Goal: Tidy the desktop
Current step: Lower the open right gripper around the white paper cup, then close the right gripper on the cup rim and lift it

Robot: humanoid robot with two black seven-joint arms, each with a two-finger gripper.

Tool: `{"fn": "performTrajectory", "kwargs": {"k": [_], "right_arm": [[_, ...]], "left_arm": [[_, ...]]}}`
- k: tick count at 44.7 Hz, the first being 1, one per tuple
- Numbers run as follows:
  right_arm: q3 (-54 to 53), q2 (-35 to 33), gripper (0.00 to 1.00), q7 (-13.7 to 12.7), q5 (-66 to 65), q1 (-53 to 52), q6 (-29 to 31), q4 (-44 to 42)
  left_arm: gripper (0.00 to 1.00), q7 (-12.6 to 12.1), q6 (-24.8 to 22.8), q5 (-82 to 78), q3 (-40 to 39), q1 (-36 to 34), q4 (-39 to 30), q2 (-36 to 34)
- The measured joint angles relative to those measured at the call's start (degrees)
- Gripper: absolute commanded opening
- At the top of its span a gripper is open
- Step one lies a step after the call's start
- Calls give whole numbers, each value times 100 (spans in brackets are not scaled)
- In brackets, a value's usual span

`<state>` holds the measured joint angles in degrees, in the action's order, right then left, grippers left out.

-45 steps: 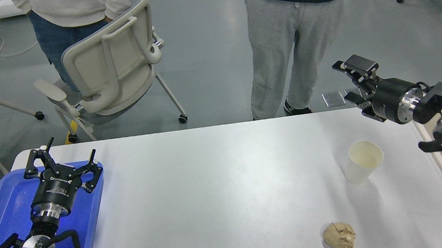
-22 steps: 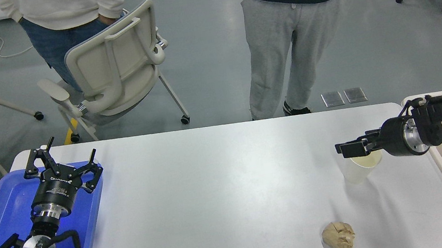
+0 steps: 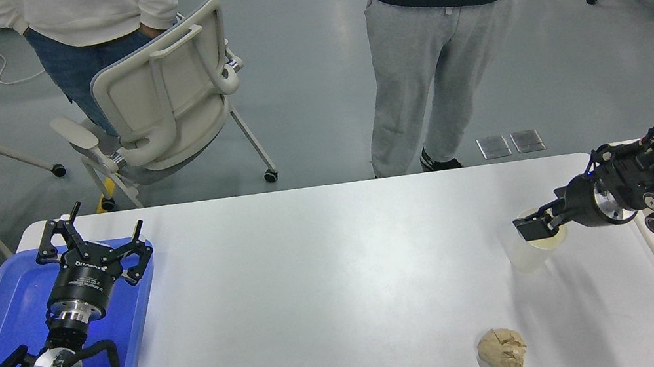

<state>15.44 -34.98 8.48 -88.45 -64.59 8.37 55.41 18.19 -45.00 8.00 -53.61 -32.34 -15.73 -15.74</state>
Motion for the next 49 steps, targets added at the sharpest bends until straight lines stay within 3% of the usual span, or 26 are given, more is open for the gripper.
{"fn": "performTrajectory", "kwargs": {"k": [6,9,12,17,20,49], "right_arm": [[37,117,97,94,-28,11,3,-285],[52,192,87,147,-36,54,4,-427],[58,264,85,191,-42,94,5,-557],[69,361,41,264,-49,161,5,-696],[78,431,0,302,-50,194,14,-747],[450,517,0,384,215,100,144,-881]], "left_arm": [[100,0,0,0,0,0,0,0],[100,0,0,0,0,0,0,0],[100,-1,0,-1,0,0,0,0],[100,-1,0,-1,0,0,0,0],[100,-1,0,-2,0,0,0,0],[100,-2,0,-4,0,0,0,0]]}}
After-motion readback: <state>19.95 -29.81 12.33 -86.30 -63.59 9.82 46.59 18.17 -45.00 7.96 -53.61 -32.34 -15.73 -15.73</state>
